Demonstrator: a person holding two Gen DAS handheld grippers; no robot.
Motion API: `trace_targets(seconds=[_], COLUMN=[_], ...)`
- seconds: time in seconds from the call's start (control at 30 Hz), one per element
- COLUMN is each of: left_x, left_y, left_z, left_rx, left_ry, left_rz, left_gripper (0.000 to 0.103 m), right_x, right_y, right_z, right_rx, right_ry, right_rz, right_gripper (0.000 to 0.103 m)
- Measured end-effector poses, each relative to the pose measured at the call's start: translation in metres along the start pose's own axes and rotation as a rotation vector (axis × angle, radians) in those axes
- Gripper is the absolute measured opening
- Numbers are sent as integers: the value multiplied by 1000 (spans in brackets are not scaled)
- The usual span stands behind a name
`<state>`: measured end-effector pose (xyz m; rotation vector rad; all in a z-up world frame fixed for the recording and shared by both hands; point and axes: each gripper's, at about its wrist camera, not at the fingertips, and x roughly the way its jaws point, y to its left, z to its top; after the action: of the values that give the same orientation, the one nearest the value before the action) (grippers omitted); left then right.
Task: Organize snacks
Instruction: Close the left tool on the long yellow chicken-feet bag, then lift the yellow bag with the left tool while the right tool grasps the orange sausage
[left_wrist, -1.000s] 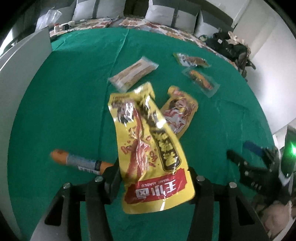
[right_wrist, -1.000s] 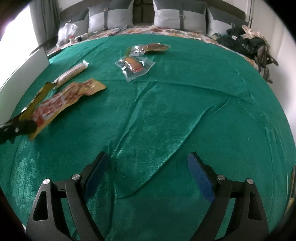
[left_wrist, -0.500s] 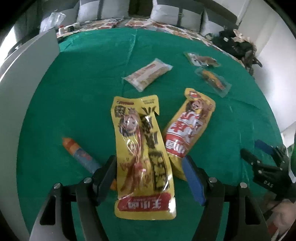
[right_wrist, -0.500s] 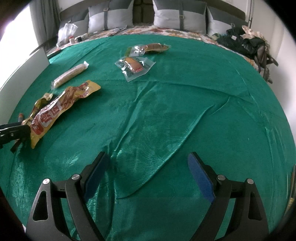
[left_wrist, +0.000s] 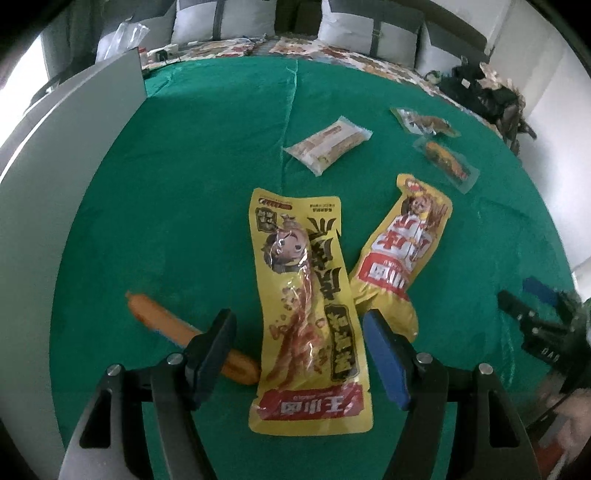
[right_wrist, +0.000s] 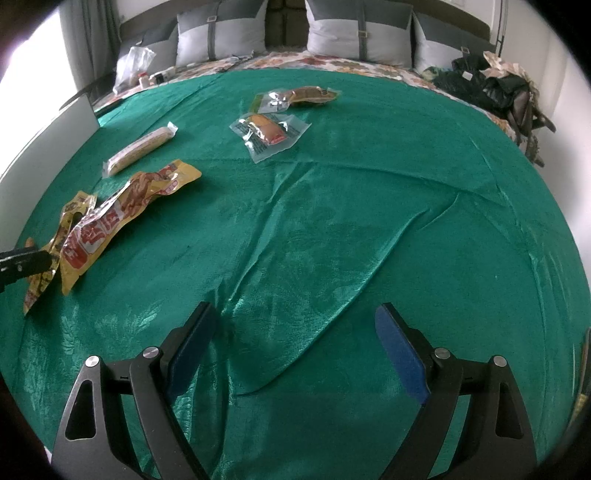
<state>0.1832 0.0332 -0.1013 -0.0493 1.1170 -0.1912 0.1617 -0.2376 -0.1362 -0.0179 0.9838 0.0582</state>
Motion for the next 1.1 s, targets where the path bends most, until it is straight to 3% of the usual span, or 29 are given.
trace_targets(seconds=[0.27,0.4,0.5,0.8,1.1], left_x=[5,-3,-8,-22,-35], left_y=[-6,-2,3,14,42], left_z=[-8,-9,-9,-16,-29], left_rx=[53,55,40,-8,-64], left_ry=[19,10,8,-7,-18], left_rz=[31,15,-24,-61,-80], left_gripper=[70,37,28,20,19], right_x=[0,0,0,0,-1], right_y=[0,0,0,0,1], right_z=[0,0,0,0,1], right_rx=[0,0,0,-1,-1], right_ry=[-1,-1,-2,-4,-7], right_rz=[0,0,-1,-1,-2], right_gripper=[91,91,91,91,91])
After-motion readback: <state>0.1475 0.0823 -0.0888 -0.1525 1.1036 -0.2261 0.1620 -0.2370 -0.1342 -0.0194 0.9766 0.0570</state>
